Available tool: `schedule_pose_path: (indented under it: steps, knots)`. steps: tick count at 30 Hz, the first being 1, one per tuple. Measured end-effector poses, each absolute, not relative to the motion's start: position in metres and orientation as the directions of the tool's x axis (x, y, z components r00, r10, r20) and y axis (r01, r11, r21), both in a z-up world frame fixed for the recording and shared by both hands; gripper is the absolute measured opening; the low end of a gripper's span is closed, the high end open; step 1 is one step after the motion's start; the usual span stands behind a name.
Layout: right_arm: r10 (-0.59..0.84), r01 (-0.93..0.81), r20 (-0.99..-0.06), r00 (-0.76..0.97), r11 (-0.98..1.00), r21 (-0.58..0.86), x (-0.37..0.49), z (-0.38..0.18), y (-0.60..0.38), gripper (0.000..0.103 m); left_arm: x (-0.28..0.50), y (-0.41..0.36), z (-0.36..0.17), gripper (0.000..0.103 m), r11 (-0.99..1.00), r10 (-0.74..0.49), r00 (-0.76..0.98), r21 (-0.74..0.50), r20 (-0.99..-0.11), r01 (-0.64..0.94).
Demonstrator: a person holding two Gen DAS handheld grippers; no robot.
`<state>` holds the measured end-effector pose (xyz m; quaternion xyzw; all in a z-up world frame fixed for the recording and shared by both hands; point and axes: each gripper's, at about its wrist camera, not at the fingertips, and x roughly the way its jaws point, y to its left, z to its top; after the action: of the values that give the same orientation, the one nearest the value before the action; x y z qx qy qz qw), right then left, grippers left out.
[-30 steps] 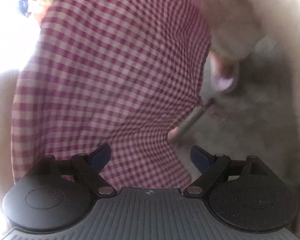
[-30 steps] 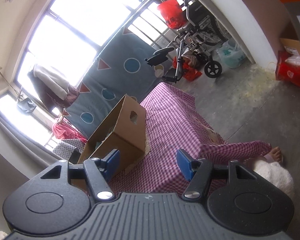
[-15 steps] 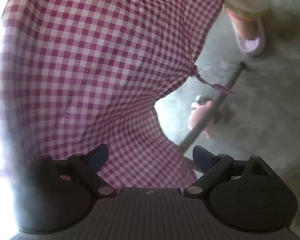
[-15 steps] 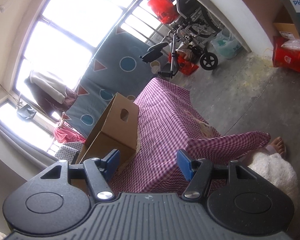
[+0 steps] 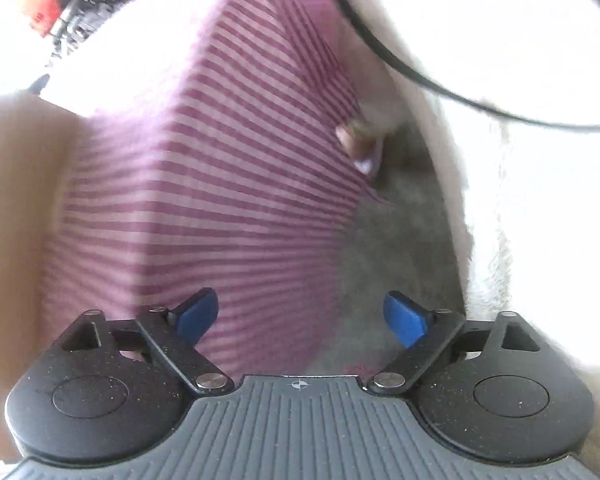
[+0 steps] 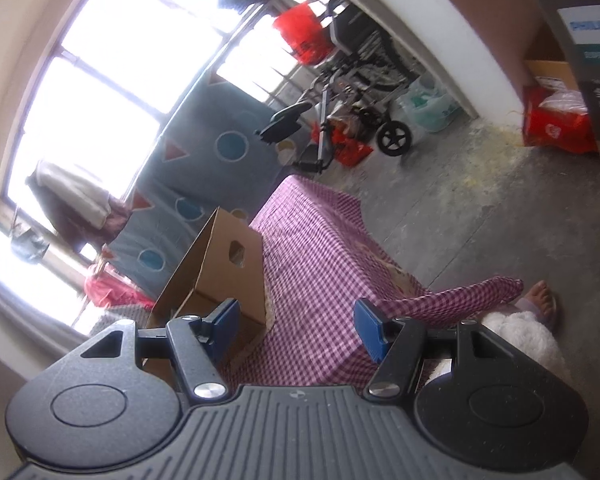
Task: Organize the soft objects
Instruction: 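Lower the right gripper under the table toward the pink plush toy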
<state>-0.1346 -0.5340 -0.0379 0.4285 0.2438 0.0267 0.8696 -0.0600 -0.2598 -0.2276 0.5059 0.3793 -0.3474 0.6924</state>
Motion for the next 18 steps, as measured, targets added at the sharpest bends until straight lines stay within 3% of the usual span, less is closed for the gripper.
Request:
schedule_pose_path:
  steps: [7,12,18]
  knots:
    - [0.19,0.169,-0.369,0.91,0.643,0.747,-0.127,-0.006,-0.549,0.066,-0.061,-0.244,-0.149,0.1,0.348,-0.326,0.421,0.307,-0.846,0.886]
    - [0.155,0.145,-0.337,0.929,0.684,0.715,-0.093,0.002,-0.594,0.068,-0.013,-0.265,-0.105,0.102,0.477,-0.433,0.395,0.166,-0.81,0.863]
    - [0.125,0.071,-0.245,0.962,0.749,0.659,-0.037,0.001,-0.663,0.068,0.064,-0.309,-0.052,0.102,0.634,-0.42,0.611,0.265,-0.671,0.726]
